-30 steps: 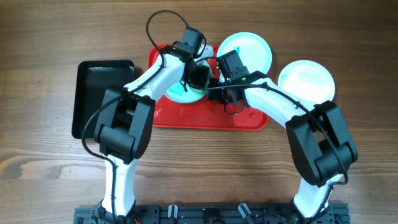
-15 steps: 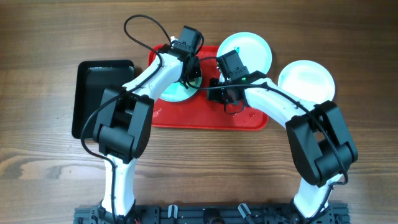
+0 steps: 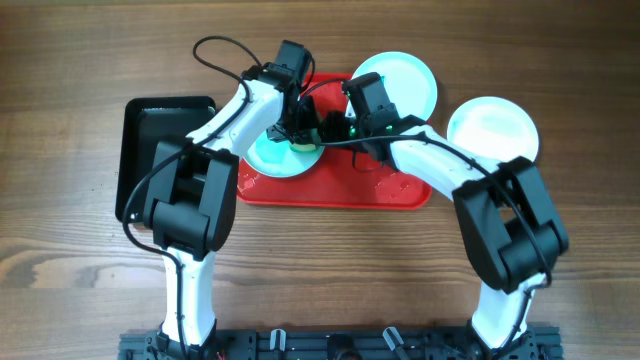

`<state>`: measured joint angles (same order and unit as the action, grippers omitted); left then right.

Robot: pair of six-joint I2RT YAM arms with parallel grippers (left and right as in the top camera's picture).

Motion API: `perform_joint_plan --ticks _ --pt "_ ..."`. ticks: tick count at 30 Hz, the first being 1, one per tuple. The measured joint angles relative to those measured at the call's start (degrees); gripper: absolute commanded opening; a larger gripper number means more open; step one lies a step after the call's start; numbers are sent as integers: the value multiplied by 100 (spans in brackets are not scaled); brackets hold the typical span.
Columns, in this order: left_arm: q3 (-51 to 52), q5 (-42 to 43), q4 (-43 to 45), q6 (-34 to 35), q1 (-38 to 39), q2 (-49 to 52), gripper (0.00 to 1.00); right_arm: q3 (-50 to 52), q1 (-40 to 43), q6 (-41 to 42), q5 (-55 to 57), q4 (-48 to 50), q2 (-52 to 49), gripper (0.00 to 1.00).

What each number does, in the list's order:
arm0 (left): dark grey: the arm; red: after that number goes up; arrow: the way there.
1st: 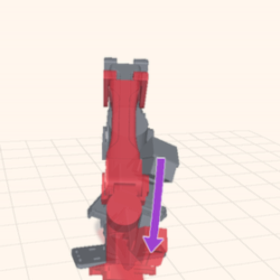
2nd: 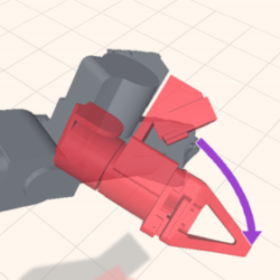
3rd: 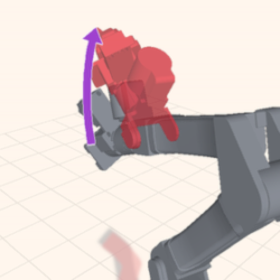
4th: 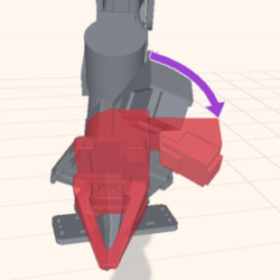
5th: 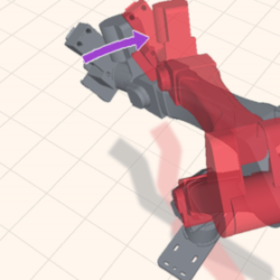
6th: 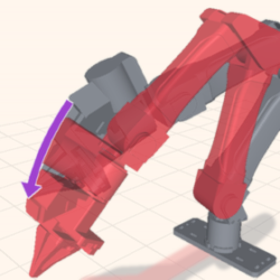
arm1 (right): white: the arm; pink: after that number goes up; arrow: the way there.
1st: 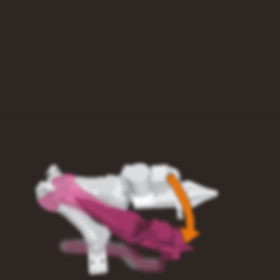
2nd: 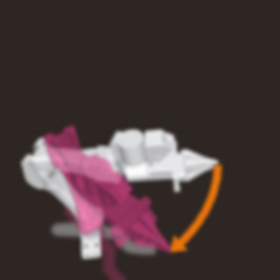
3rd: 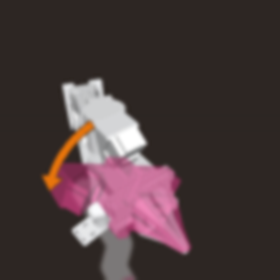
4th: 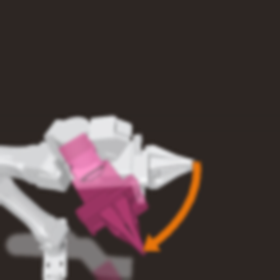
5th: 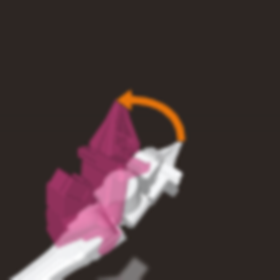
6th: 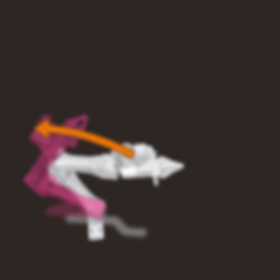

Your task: Clean dirty plates on tray and stack at the side

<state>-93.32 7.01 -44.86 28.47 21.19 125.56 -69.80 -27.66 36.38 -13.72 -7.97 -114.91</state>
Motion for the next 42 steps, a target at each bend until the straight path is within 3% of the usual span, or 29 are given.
perform_joint_plan --ticks 15,21,31,37,42 --pt "2 234 -37 105 -81 0 4 0 -31 610 2 651 -476 5" --pt "2 254 -35 105 -87 0 4 -13 -55 656 -26 568 -487 4" --pt "0 485 -527 -439 -216 -2 4 -162 -55 999 -308 -691 -269 4" --pt "7 201 -387 -1156 -297 -20 4 -162 -55 1056 -343 -837 -227 4" --pt "9 -323 13 -927 -385 -20 4 -162 -55 1099 -343 -846 -227 4"
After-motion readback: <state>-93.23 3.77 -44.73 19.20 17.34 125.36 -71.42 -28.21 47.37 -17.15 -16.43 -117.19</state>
